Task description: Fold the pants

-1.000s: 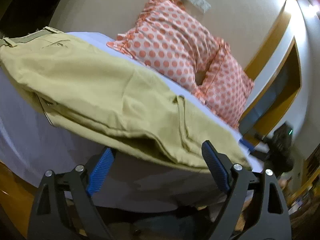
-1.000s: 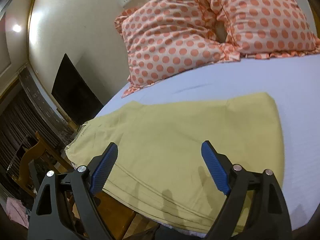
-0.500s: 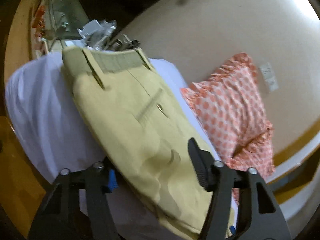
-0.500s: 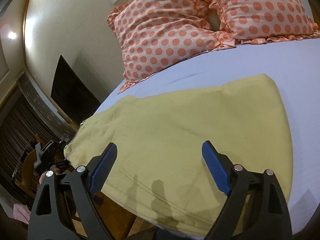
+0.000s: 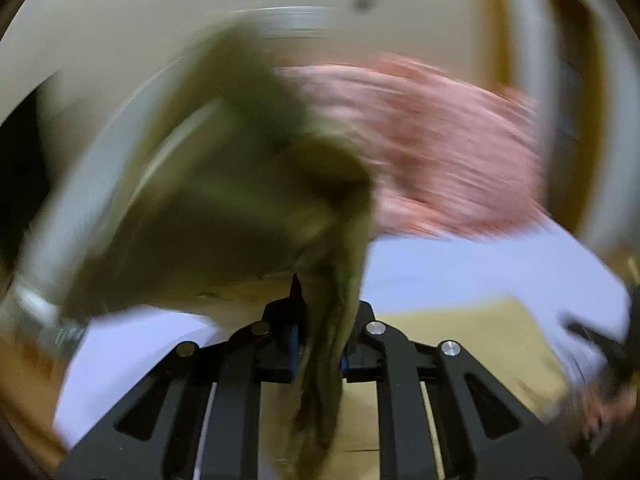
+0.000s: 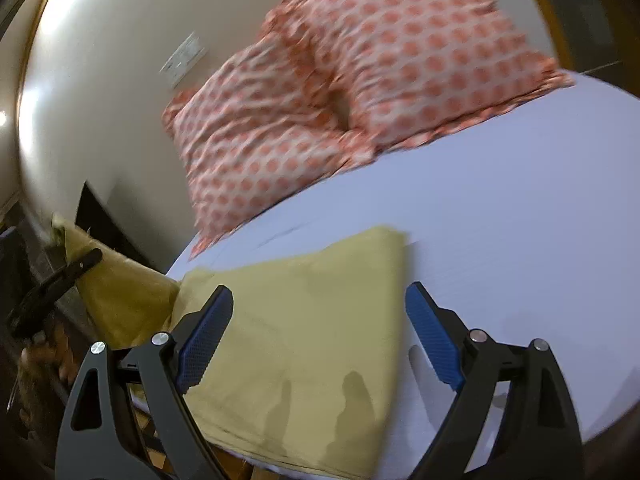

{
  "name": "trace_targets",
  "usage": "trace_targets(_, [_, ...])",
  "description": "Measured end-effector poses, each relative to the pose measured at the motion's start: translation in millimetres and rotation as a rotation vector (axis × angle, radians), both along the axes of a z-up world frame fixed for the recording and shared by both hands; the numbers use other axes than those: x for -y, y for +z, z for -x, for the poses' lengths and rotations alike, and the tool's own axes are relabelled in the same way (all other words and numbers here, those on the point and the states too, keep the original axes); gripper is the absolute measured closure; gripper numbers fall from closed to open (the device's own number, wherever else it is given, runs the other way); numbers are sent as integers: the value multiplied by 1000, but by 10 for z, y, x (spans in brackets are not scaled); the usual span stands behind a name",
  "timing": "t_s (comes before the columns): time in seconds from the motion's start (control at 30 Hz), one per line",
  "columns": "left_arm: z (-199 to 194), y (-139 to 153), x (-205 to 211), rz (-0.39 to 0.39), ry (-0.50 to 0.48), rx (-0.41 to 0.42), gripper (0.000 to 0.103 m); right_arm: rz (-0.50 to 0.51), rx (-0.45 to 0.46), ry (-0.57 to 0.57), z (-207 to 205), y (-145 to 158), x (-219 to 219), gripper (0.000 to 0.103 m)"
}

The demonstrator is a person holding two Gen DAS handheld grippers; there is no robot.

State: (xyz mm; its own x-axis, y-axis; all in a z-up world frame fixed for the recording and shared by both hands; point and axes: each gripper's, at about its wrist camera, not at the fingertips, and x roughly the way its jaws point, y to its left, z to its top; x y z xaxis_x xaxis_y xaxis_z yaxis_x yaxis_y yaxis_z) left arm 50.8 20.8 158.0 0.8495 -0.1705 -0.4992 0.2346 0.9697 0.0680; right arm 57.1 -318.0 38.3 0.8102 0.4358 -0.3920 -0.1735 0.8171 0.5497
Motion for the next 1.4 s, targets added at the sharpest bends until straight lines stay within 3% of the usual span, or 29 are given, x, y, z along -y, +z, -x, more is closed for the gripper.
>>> trace_targets(0.07, [64,-300,683,-98,-192,-49,88,-6,8,-45,47,21,161,13])
trace_targets(0.17, [219,-853,1250,-226,-365,-132,88,-18,-1,-100,89,3,388,13])
trace_targets(0.2, [280,-1078,1396,-278,-404,-167,88,-20,-13,-110,85,-16,445,13])
trace_targets(0.27, [358,-1325,1509,-353,-428,-163,88,-18,-38,-115,40,-50,499,13])
trace_targets(0.33, [432,-1341,1436,-356,-426,-117,87,-19,-67,-95,-65,-73,498,13])
trace_targets(0.5, [514,-1013,1044,-160,-461,-169,78,-26,-149,32,-384,-181,371,16])
trace_targets(0.57, [582,-803,758,-37,-467,-168,62,6,-196,65,-497,-249,306,26])
trace_targets(0.6, [601,-719,695,5,-448,-153,47,20,-224,83,-567,-293,263,31])
trace_targets(0.67, [553,-566,361,96,-363,-125,36,26,-257,117,-670,-369,200,36])
trace_targets(0.73, [264,-536,-59,121,-172,-132,32,18,-258,159,-740,-386,140,46])
trace_targets(0.8, [-46,-671,-337,141,-56,-239,31,7,-258,180,-772,-381,110,46])
trace_targets(0.87, [-308,-853,-528,199,-26,-359,32,-11,-258,186,-795,-404,135,46])
trace_targets(0.93, [-509,-1030,-575,231,-27,-462,33,-63,-249,194,-807,-439,192,47])
trace_targets(1.03, [-680,-1163,-531,295,-81,-539,31,-73,-253,222,-799,-432,182,52])
trace_targets(1.1, [-733,-1177,-474,333,-131,-562,34,-118,-270,277,-818,-465,156,69])
trace_targets(1.17, [-797,-1200,-436,344,-144,-576,44,-228,-307,360,-862,-560,155,82])
trace_targets(1.23, [-860,-1184,-429,328,-133,-590,77,-301,-322,387,-891,-579,189,84])
trace_targets(1.27, [-905,-1188,-449,339,-135,-593,84,-318,-319,394,-903,-558,204,85])
trace_targets(1.33, [-1000,-1102,-441,357,-152,-593,91,-309,-291,401,-988,-404,198,86])
trace_targets(1.4, [-1102,-988,-356,302,-146,-553,92,-262,-253,393,-1104,-208,162,88])
